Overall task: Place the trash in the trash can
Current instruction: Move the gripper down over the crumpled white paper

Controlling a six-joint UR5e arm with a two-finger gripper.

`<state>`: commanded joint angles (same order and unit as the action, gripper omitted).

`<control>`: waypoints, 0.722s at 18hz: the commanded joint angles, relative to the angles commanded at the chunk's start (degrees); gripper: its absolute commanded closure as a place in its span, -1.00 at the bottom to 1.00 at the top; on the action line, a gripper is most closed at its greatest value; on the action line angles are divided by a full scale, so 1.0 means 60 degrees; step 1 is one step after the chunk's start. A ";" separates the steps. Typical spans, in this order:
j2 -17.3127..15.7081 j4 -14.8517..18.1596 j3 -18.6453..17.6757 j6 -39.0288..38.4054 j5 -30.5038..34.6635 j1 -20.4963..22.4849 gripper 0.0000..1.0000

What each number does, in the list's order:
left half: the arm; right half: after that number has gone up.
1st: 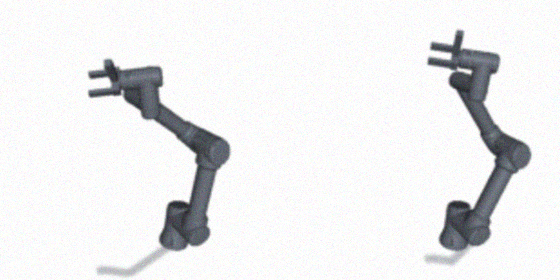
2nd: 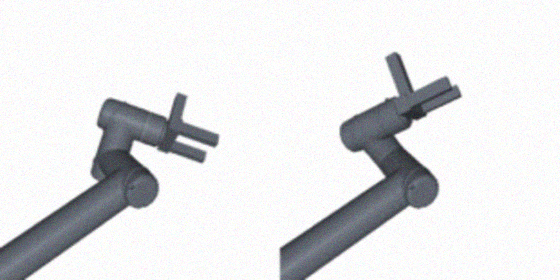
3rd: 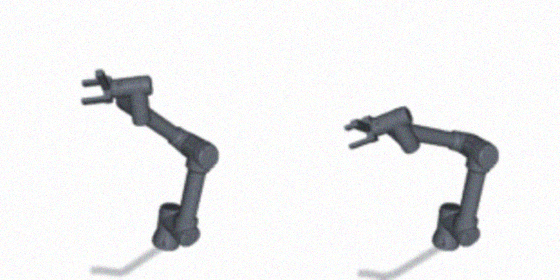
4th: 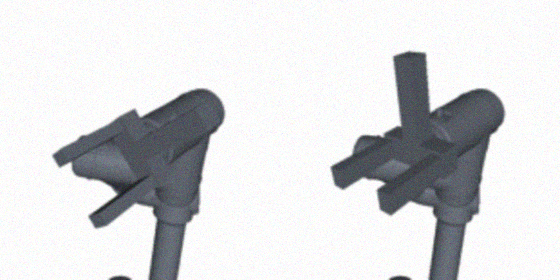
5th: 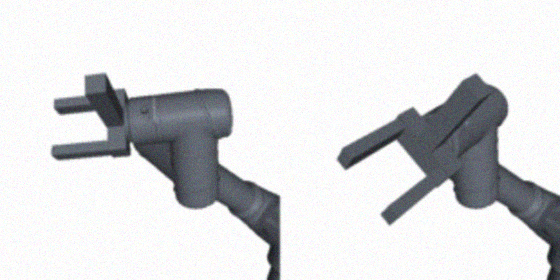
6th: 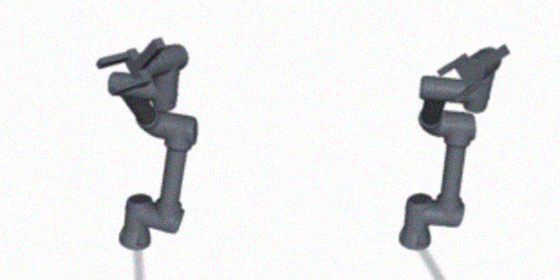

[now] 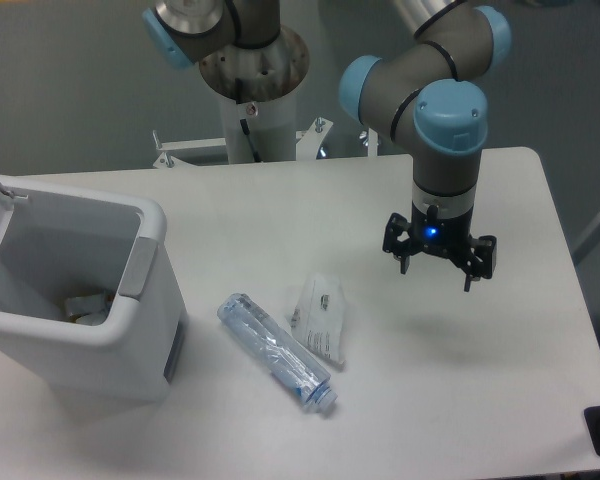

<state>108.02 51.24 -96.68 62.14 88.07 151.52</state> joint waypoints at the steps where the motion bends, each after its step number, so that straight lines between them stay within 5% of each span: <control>1: 0.0000 0.0015 -0.0015 0.0000 0.0015 0.0000 -1.00; 13: 0.0233 -0.0322 -0.0336 -0.1553 -0.0015 -0.0980 -1.00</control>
<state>109.42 49.31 -98.70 52.82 87.98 145.64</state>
